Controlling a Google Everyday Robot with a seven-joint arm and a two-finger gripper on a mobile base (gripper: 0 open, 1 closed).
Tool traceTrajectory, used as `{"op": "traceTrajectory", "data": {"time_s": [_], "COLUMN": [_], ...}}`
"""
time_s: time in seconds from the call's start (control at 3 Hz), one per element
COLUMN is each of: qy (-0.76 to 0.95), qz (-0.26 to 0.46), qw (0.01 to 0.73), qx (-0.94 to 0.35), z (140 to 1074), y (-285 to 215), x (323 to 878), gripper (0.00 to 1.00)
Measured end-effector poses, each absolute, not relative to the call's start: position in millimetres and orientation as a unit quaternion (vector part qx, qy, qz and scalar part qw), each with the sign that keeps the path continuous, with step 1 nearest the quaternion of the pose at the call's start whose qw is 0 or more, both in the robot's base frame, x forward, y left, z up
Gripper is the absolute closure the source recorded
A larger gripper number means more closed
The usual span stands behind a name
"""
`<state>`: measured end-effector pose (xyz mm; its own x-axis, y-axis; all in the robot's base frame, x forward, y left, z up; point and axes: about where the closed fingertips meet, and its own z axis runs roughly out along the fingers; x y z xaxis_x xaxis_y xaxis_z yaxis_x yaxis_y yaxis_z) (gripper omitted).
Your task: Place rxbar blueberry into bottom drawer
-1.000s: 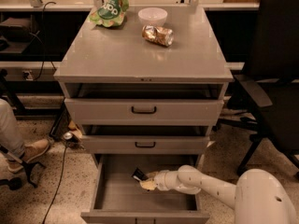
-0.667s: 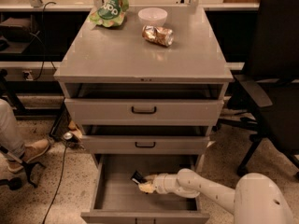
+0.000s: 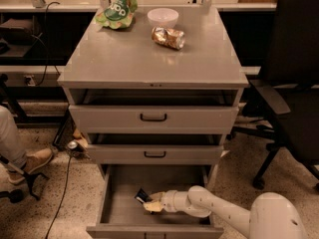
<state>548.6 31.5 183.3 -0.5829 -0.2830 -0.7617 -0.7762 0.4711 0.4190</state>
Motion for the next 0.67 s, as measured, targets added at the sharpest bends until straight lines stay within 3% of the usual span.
{"op": "traceTrajectory", "data": {"time_s": [0.33,0.67], "qy": [0.793,0.796], "qz": [0.402,0.39], "qw": [0.313,0.32], "qx": [-0.334,-0.335], "z": [181.9,189.0], "y": [37.7,26.9], "x": [546.7,549.4], "gripper": [0.06,0.0]}}
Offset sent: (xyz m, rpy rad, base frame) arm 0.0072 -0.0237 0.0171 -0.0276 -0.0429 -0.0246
